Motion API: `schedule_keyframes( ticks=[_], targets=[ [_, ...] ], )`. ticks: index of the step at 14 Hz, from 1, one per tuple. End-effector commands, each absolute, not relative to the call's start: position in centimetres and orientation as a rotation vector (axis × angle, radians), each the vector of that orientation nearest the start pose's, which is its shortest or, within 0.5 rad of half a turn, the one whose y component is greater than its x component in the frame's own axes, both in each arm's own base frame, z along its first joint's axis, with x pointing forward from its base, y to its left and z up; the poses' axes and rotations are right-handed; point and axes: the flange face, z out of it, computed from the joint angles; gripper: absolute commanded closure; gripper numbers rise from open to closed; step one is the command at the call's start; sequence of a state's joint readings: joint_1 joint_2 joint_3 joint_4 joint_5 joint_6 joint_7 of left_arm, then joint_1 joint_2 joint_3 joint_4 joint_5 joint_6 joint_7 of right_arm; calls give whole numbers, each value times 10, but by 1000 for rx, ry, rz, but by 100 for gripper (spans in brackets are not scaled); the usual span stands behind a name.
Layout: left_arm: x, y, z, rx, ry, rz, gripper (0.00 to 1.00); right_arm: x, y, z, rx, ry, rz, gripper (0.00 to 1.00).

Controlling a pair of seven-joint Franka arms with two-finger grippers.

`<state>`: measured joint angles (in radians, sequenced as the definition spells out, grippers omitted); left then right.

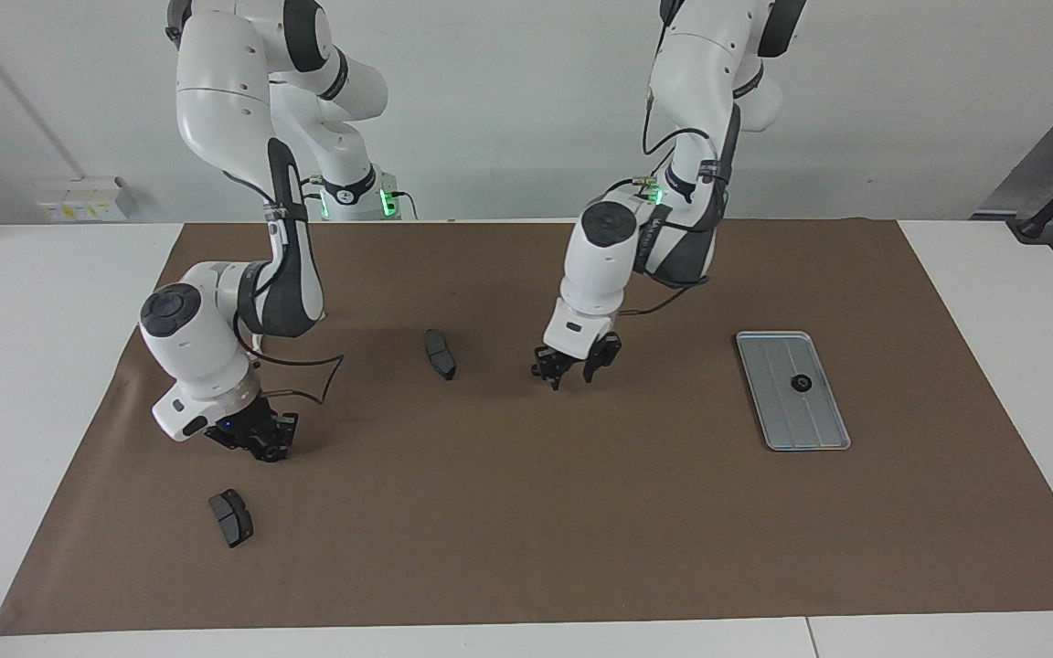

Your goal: Place bearing gear from tray to pile

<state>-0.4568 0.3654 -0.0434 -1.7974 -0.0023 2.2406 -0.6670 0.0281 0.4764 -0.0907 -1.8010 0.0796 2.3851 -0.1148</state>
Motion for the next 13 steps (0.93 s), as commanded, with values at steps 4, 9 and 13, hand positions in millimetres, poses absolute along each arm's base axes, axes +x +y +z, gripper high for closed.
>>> schedule_keyframes(
  ticks=[4, 9, 13],
  targets=[
    [610, -157, 372, -3163, -61, 29, 40, 648, 39, 369, -3091, -75, -138, 0],
    [606, -41, 355, -3162, 82, 69, 40, 614, 178, 402, -3068, -46, -101, 0],
    [601, 14, 342, -3163, 101, -27, 30, 576, 287, 395, -3049, -10, -104, 0]
  ],
)
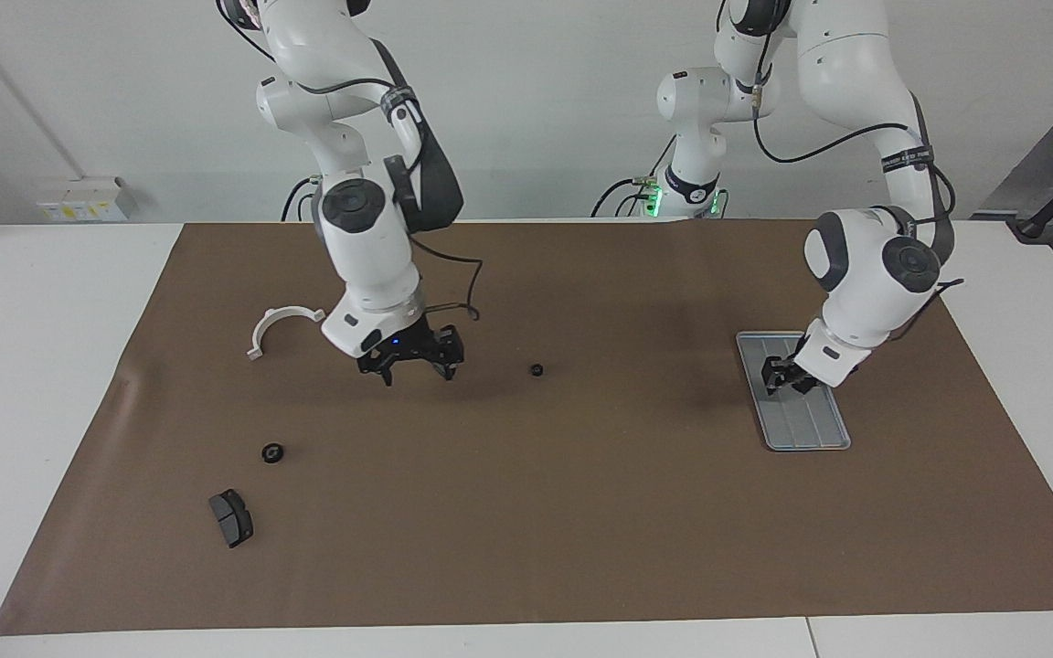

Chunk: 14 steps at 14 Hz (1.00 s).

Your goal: Place bearing gear from tray to pile

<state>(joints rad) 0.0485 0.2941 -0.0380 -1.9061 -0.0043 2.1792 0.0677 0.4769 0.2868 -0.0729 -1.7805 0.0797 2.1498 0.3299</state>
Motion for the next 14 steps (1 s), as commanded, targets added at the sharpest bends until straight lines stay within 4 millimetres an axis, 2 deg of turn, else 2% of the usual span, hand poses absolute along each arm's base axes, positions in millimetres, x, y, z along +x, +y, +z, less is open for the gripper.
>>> schedule_keyframes(
  ticks=[1, 3, 5, 6, 8, 11, 13, 14],
  targets=[
    [597, 22, 336, -3160, 88, -48, 25, 566, 312, 385, -3043, 25, -112, 0],
    [590, 23, 329, -3158, 80, -70, 25, 547, 351, 366, -3052, 24, -88, 0],
    [585, 24, 325, -3157, 75, -70, 25, 528, 394, 330, -3069, -1, -111, 0],
    [582, 24, 321, -3158, 75, -63, 25, 527, 402, 316, -3088, 8, -149, 0],
    [576, 30, 319, -3158, 58, -56, 26, 528, 404, 308, -3104, 5, -196, 0],
    [570, 34, 315, -3158, 51, -37, 27, 525, 403, 292, -3123, 3, -168, 0],
    [567, 34, 312, -3159, 51, -27, 28, 524, 404, 289, -3128, -5, -161, 8],
    [567, 34, 312, -3159, 51, -27, 31, 524, 404, 289, -3130, -7, -157, 15]
  ],
)
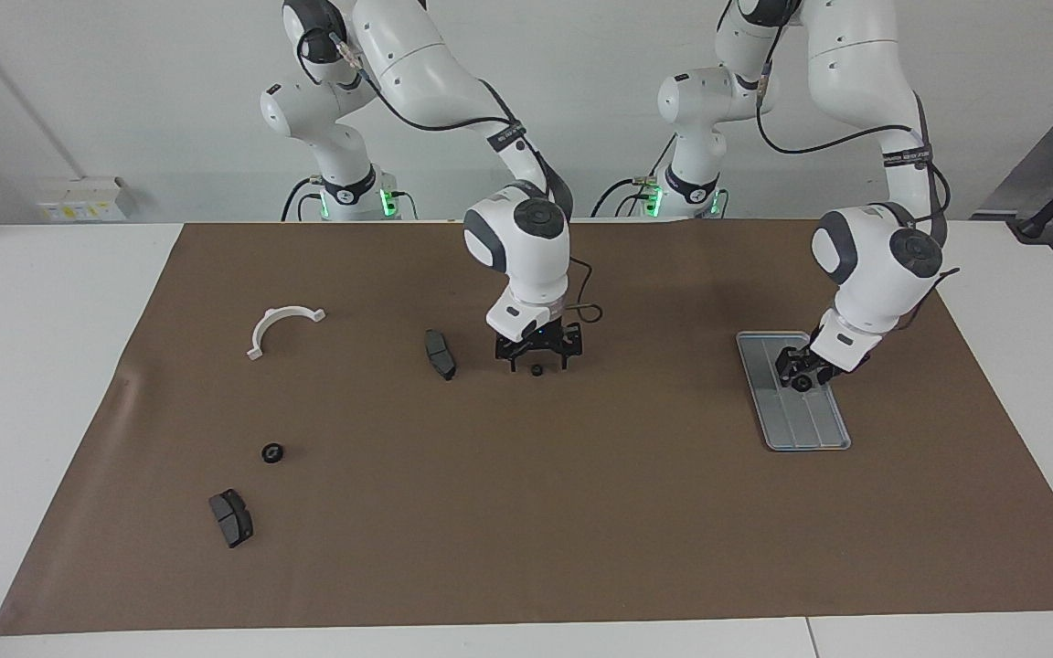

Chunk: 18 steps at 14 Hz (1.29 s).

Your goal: Place bearing gear from tray to pile

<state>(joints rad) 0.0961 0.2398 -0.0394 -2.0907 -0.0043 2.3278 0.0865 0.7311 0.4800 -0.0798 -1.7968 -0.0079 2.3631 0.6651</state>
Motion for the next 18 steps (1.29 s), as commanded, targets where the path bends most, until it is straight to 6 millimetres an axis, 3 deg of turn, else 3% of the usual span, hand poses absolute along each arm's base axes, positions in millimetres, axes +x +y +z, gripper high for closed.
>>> schedule_keyframes(
  ticks=[1, 7, 11, 14, 16, 18],
  targets=[
    [565, 34, 311, -3159, 49, -22, 32, 524, 404, 288, -3133, -11, -155, 18],
    [563, 34, 309, -3159, 48, -24, 50, 519, 407, 286, -3138, -28, -145, 23],
    [563, 35, 310, -3158, 48, -27, 77, 520, 407, 286, -3134, -26, -151, 42],
    [568, 32, 313, -3159, 51, -32, 89, 520, 408, 286, -3132, -26, -154, 54],
    [579, 23, 329, -3157, 56, -65, 91, 521, 407, 286, -3132, -23, -154, 62],
    [590, 0, 348, -3160, 42, -69, 92, 521, 407, 285, -3133, -26, -153, 62]
  ],
)
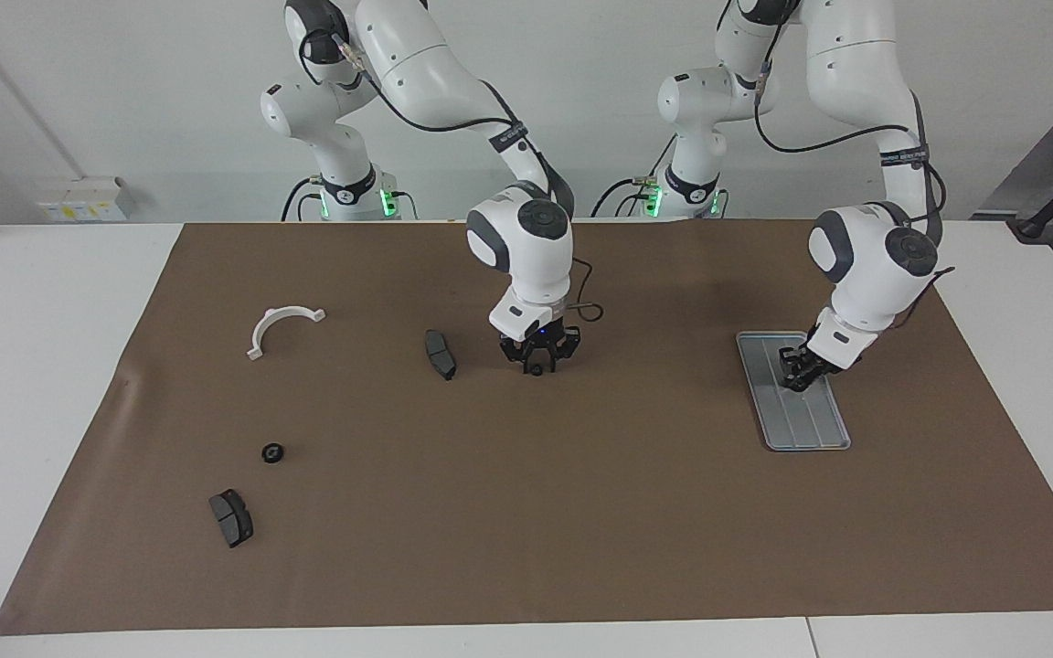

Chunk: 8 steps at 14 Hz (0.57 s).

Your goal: Place bearing gear from tray to pile

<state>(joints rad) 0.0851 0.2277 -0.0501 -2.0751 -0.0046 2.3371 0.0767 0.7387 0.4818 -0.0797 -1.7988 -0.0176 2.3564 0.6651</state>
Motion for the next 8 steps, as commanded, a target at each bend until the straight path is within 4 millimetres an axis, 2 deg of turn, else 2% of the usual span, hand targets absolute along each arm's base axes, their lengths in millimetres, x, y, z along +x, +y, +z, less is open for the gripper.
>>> schedule_keyframes(
  ticks=[1, 2, 3, 4, 5, 7, 8],
  targets=[
    [594, -15, 356, -3161, 8, -60, 92, 521, 407, 286, -3132, -26, -154, 62],
    [597, -37, 363, -3163, -33, -54, 92, 520, 407, 286, -3136, -30, -149, 63],
    [596, -56, 365, -3163, -74, -45, 92, 520, 407, 286, -3136, -33, -149, 73],
    [594, -76, 366, -3163, -132, -45, 92, 520, 407, 286, -3138, -33, -145, 92],
    [591, -99, 366, -3164, -186, -55, 92, 520, 407, 286, -3137, -33, -147, 100],
    [581, -150, 367, -3162, -289, -64, 92, 520, 407, 285, -3139, -33, -144, 100],
    [572, -176, 366, -3164, -258, -53, 92, 522, 406, 286, -3139, -31, -146, 100]
  ],
)
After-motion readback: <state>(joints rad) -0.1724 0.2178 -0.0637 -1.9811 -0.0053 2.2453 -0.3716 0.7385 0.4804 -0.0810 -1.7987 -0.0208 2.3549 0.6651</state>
